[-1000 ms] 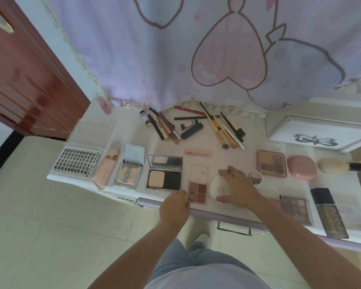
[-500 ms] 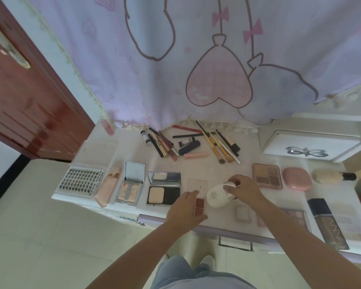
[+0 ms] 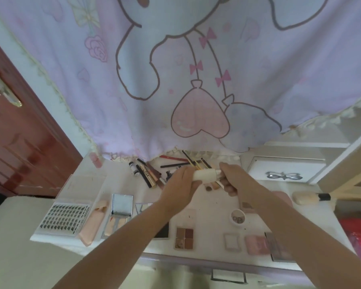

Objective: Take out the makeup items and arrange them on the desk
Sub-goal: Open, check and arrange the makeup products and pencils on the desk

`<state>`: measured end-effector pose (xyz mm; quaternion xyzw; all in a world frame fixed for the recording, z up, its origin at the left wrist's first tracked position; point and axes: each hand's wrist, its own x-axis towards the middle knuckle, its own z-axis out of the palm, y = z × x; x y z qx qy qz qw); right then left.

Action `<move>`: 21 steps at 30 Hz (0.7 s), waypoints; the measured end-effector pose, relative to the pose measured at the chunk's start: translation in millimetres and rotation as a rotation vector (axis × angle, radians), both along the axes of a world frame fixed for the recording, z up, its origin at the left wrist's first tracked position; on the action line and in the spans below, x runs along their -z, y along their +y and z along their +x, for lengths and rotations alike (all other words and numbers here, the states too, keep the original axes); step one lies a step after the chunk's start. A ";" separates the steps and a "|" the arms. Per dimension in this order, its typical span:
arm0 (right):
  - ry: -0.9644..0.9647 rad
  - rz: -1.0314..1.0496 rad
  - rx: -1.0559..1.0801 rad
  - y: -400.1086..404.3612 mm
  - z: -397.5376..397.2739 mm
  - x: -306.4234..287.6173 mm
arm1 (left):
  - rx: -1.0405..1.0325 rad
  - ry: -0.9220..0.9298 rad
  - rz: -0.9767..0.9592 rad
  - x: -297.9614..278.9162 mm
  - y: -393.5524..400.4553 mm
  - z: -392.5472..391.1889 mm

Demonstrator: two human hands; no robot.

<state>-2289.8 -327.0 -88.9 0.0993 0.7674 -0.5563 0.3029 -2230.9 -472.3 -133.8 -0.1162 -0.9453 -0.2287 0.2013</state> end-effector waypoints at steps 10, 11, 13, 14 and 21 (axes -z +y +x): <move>0.024 -0.063 -0.085 -8.4 -10.4 -41.2 | -0.004 0.150 -0.210 -55.2 -14.9 -11.6; 0.053 -0.065 -0.091 -9.0 -8.7 -39.0 | -0.032 0.036 -0.148 -59.4 -12.1 -9.5; 0.209 -0.072 -0.133 -10.7 -3.5 -34.8 | -0.101 -0.247 0.206 -59.3 -9.9 -6.8; 0.358 -0.047 -0.190 -10.5 -0.6 -34.5 | -0.153 -0.377 0.443 -57.6 -10.4 -6.4; 0.788 -0.035 -0.537 13.6 -5.6 -40.5 | -0.320 -0.811 1.358 -59.2 -14.0 -2.6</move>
